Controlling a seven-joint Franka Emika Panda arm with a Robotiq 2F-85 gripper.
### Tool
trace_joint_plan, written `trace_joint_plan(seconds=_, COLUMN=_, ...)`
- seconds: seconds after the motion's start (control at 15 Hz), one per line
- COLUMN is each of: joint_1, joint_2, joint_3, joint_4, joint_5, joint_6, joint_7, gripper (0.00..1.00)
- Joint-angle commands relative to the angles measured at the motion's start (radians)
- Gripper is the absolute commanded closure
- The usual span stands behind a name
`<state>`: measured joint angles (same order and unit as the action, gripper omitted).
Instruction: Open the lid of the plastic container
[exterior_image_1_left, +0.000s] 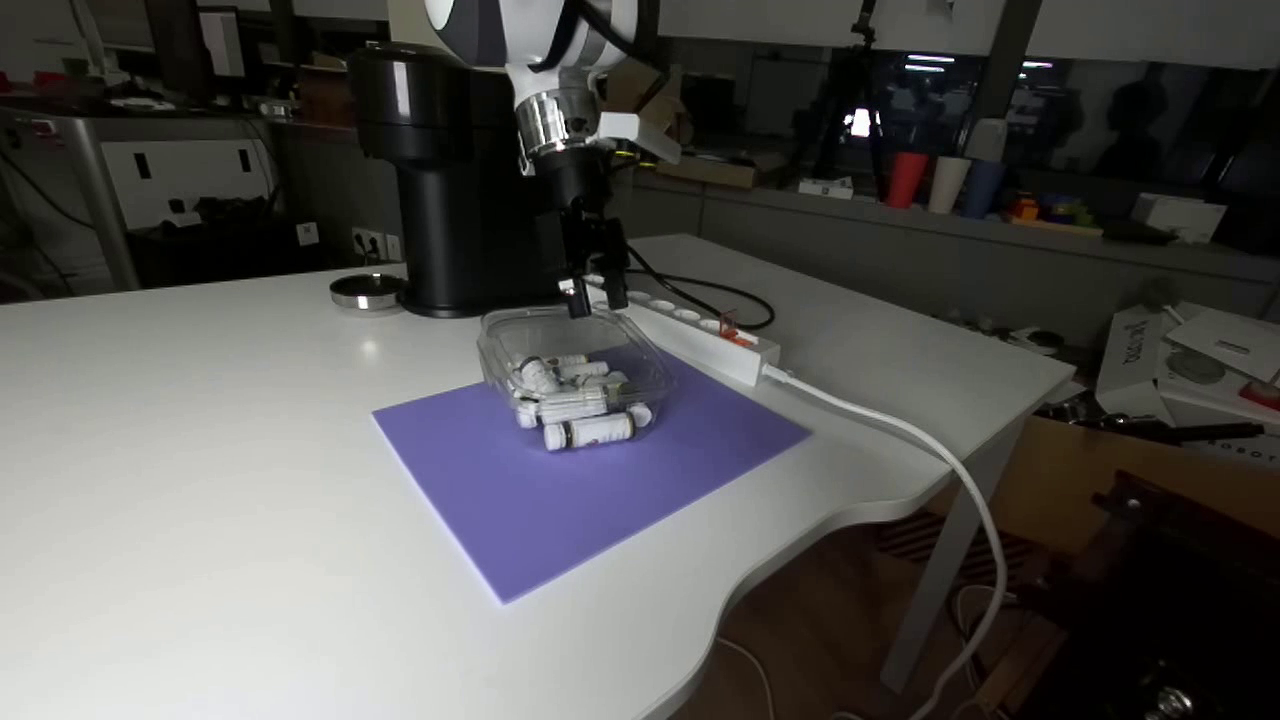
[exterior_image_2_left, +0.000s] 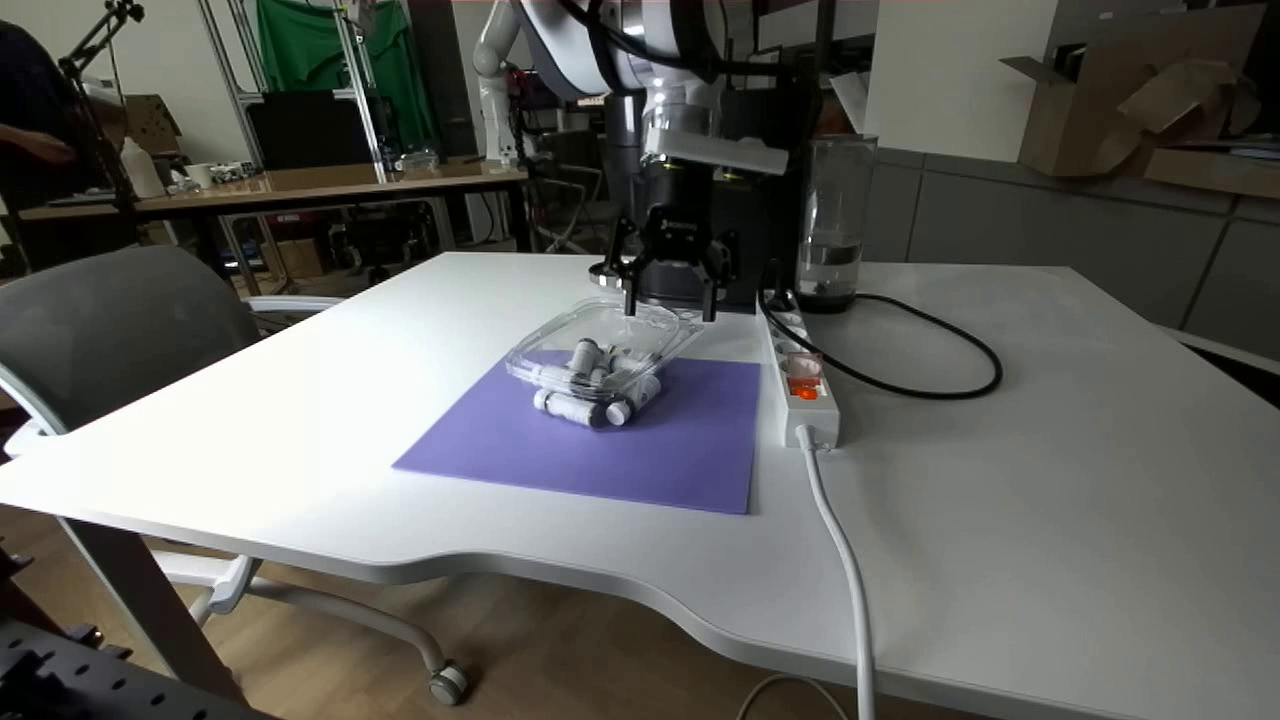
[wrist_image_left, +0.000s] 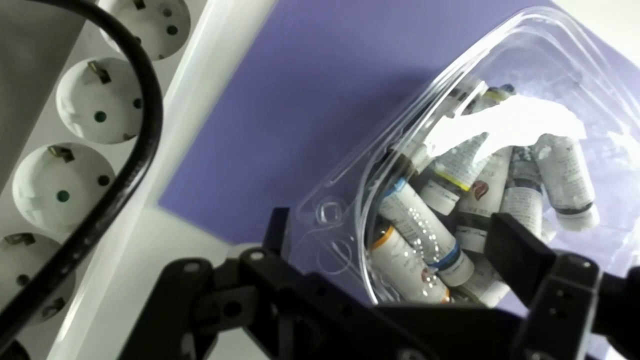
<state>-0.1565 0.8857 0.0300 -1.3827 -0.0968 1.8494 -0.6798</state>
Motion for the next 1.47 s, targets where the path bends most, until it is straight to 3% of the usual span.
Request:
trace_joint_plan(seconds=0.0, joint_1=-0.014, joint_2=0.01, joint_3=0.023, joint_4=0.045, joint_5=0.012, joint_6=-0.072, joint_7=-0.052, gripper=0.0)
trace_joint_plan(seconds=0.93, joint_1=0.007, joint_2=-0.084, joint_3=0.062, joint_4=-0.054, joint_5=0.037, joint_6=-0.193, joint_7=-0.246, gripper=0.0)
trace_joint_plan(seconds=1.4, joint_1=0.047, joint_2=-0.167, joint_3=0.083, joint_4=-0.149, joint_5=0.056, joint_6=-0.194, joint_7=-0.246, gripper=0.0)
